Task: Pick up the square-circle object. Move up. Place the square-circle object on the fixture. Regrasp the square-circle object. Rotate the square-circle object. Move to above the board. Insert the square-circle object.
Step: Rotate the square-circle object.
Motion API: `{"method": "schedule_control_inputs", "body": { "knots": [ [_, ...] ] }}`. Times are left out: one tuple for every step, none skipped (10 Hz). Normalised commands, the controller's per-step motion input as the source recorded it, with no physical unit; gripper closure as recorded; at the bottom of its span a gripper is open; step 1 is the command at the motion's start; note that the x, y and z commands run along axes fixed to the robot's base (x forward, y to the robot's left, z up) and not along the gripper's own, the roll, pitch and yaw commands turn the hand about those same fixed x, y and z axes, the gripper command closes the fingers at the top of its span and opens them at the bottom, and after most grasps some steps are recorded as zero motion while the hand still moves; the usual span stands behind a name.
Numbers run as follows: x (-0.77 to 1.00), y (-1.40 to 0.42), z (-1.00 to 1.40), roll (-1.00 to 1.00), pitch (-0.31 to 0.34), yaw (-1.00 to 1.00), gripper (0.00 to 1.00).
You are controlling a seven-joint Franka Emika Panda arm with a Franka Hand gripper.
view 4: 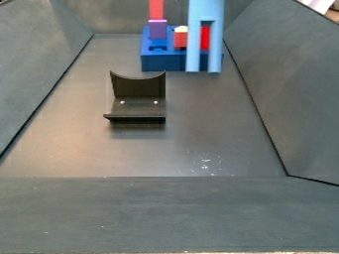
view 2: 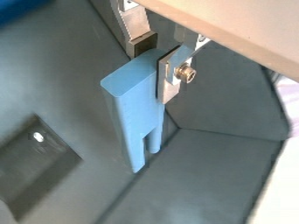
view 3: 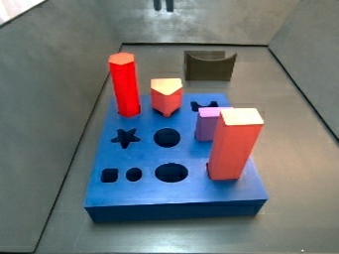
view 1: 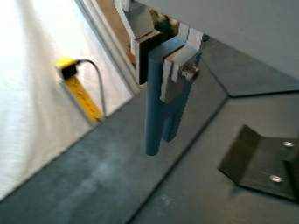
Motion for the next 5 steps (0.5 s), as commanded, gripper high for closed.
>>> {"method": "schedule_control_inputs", "body": {
  "knots": [
    [-0.10, 0.02, 0.07, -1.00, 0.115, -0.55, 1.00],
    [-0.08, 0.02, 0.06, -1.00, 0.145, -0.55, 1.00],
    [-0.06, 0.02, 0.05, -1.00, 0.167, -0.54, 1.00],
    [-0.03, 0.01, 0.04, -1.00, 0.214, -0.53, 1.00],
    [-0.03, 0.01, 0.04, -1.00, 0.240, -0.52, 1.00]
  ]
}}
